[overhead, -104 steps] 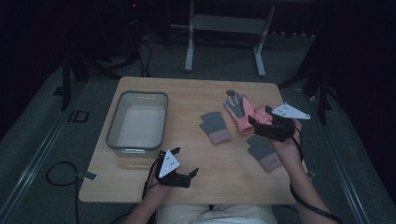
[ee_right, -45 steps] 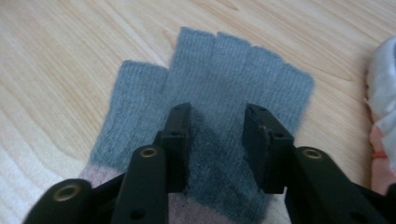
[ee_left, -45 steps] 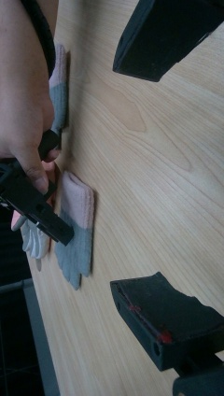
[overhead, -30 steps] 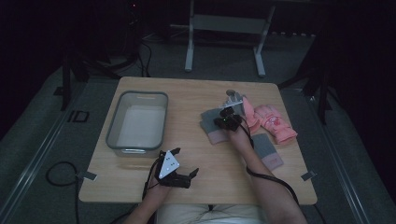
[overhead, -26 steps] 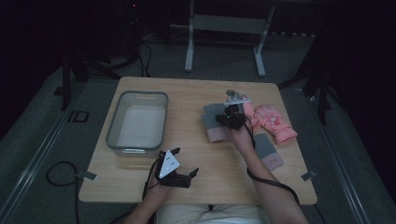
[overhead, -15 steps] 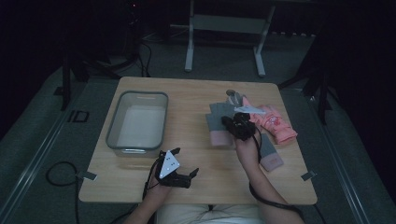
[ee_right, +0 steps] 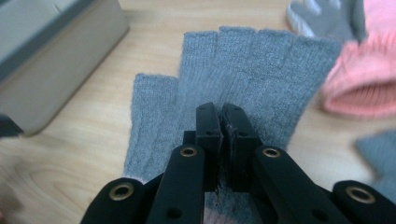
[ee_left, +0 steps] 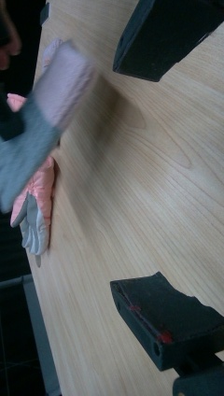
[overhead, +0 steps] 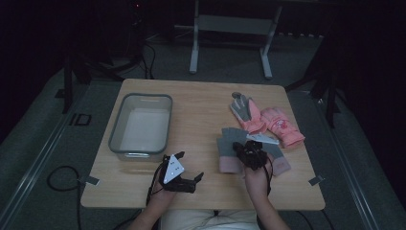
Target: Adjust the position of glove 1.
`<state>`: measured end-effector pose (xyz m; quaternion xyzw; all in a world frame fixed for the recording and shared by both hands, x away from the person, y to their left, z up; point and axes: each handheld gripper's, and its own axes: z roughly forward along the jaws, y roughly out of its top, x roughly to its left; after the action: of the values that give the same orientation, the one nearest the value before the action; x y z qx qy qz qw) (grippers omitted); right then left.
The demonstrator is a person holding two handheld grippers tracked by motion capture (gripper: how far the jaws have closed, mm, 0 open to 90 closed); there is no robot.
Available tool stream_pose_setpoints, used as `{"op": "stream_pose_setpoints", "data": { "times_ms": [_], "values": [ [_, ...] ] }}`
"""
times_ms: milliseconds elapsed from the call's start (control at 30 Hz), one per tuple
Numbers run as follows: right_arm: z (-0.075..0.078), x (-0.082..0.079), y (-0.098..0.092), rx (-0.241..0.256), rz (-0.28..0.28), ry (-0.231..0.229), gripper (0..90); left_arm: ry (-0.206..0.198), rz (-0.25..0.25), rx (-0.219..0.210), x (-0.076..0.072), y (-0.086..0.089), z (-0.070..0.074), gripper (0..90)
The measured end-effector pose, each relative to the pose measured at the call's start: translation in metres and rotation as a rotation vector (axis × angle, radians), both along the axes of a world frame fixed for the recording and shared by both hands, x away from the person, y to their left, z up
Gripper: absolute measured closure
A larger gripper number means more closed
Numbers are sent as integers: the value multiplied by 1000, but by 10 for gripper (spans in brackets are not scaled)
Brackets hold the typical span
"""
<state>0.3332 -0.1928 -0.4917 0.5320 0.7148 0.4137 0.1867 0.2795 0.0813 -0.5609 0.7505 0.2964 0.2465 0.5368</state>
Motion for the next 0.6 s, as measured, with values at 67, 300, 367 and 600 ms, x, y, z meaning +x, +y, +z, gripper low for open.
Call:
{"op": "stream_pose_setpoints", "data": {
  "times_ms": [67, 300, 367, 600],
  "values": [
    [-9, -3, 2, -15, 1, 20, 862, 1, 0, 0, 0, 0, 0, 0],
    [-35, -1, 7, -38, -16, 68, 861, -1, -1, -2, 0, 0, 0, 0],
    [-40, 2, 9, -39, -22, 77, 861, -1, -2, -2, 0, 0, 0, 0],
    [-58, 11, 13, -69, -14, 97, 853, 0, -6, -3, 0, 0, 0, 0]
  ]
}}
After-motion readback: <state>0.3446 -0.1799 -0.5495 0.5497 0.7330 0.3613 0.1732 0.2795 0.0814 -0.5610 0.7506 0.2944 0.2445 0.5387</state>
